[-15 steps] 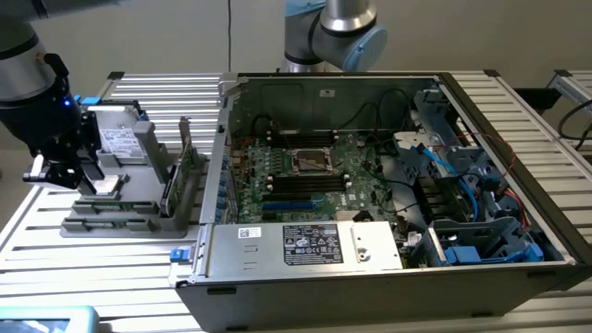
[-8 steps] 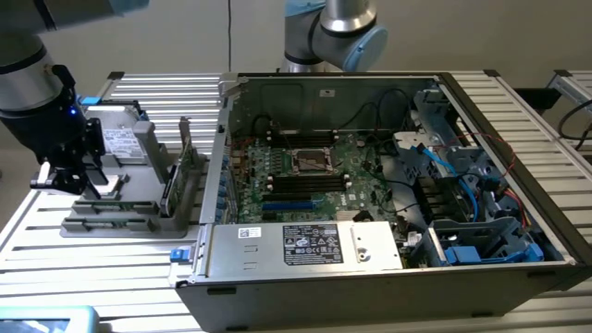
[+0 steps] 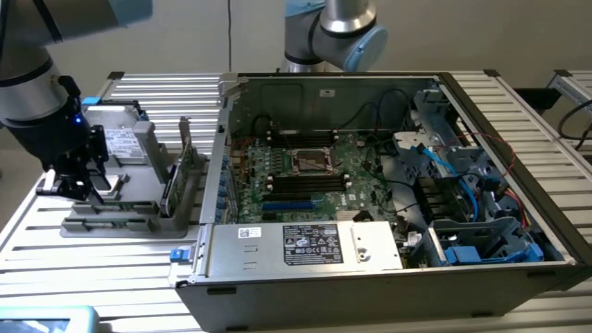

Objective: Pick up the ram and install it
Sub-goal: 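Pick up the ram and move it above insertion slot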

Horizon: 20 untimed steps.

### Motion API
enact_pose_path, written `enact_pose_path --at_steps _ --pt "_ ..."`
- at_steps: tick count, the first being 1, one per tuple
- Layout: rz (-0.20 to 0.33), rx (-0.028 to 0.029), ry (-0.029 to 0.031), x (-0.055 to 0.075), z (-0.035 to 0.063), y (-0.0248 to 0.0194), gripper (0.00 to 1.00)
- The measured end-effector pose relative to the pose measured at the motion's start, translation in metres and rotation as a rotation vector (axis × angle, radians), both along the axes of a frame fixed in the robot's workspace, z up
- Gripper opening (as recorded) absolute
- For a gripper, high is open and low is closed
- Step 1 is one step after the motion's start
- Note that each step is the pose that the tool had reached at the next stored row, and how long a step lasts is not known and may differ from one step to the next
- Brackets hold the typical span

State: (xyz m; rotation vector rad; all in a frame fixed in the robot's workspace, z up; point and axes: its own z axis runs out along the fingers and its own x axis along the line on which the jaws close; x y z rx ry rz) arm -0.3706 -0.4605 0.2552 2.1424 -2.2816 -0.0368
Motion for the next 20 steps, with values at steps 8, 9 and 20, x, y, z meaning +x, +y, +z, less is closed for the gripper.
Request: enact_pose_path --at_steps 8,9,20 --pt "0.000 0.0003 0.0099 0.005 -0.0085 -0.0063 0.36" --pt "0.000 0.0003 0.0100 0.005 -0.0103 -0.0063 0.36" --pt "0.000 0.0003 0.0157 0.006 -0.0297 -0.0071 0.36"
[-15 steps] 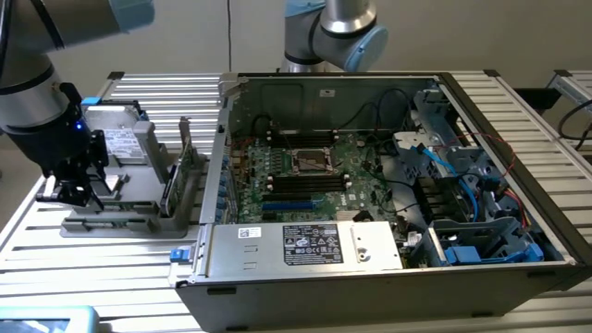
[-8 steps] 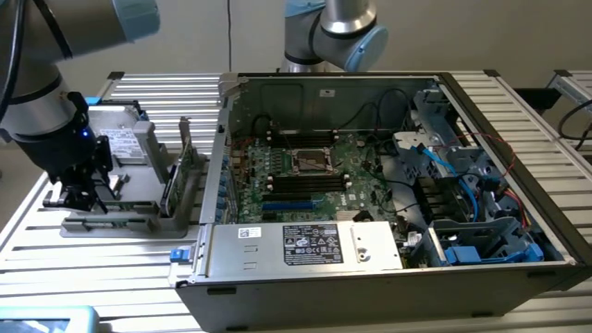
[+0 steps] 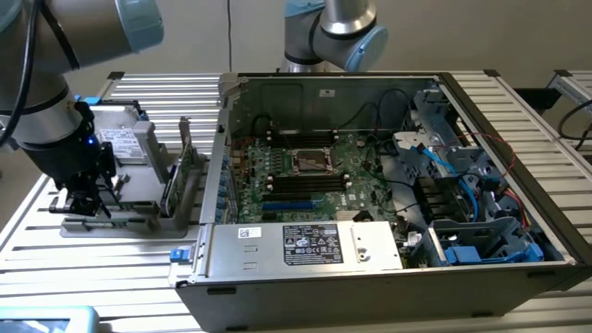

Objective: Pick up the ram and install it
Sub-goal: 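Pick up the ram and move it above insertion slot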

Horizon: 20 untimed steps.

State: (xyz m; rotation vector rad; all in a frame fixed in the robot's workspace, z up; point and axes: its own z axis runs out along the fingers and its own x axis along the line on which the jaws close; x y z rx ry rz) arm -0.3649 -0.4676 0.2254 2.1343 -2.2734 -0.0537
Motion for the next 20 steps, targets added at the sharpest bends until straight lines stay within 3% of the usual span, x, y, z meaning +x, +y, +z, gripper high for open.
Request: enact_pose_path --at_steps 5,20 --pt "0.000 0.0001 0.0018 0.001 -0.0049 -0.0023 0.36" --pt "0.011 0.0000 0.0020 0.003 -0.0178 -0.0025 0.36"
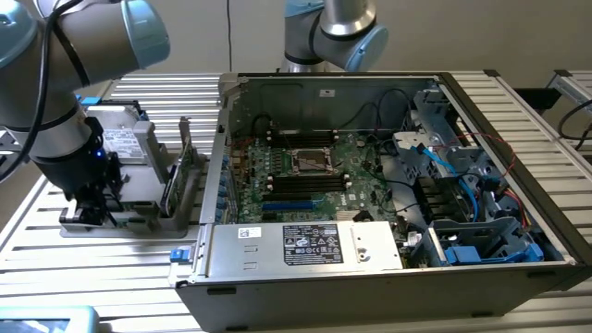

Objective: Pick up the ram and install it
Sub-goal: 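Pick up the ram and move it above insertion slot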

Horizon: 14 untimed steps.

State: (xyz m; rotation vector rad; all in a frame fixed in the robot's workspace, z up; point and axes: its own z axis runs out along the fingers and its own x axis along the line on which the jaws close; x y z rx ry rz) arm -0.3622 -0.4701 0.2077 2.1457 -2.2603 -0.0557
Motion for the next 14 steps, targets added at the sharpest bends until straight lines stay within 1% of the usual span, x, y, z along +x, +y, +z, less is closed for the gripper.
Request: enact_pose_path --at_steps 14 --pt "0.000 -0.0001 0.0002 -0.0001 -0.0105 0.0000 0.36"
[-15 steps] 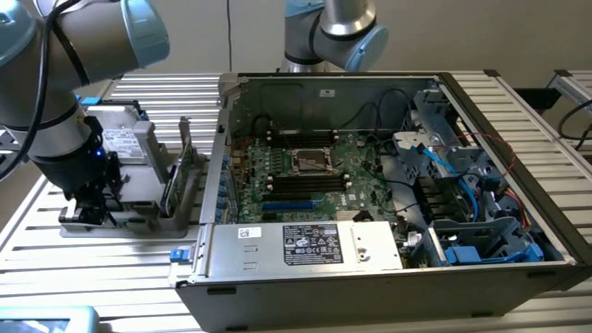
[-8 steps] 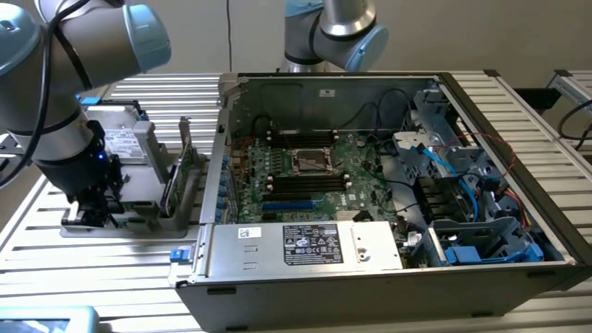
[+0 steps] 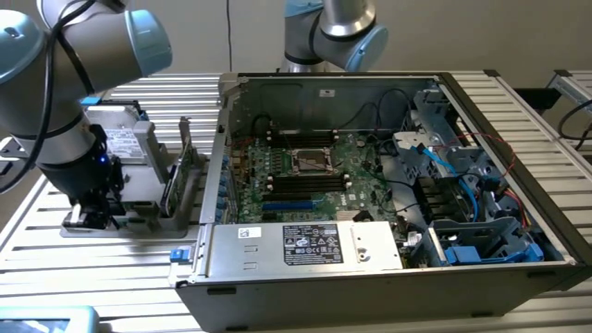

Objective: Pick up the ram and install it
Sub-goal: 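Pick up the ram and move it above insertion slot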

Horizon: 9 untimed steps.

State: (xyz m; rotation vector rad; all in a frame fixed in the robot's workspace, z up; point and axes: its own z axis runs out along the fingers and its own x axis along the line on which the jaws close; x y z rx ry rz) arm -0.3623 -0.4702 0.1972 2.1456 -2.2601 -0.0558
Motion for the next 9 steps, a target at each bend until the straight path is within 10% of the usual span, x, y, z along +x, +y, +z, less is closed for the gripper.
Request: enact_pose_path --at_steps 9 --pt "0.000 0.0001 -0.0002 0.000 0.0188 0.0001 0.14"
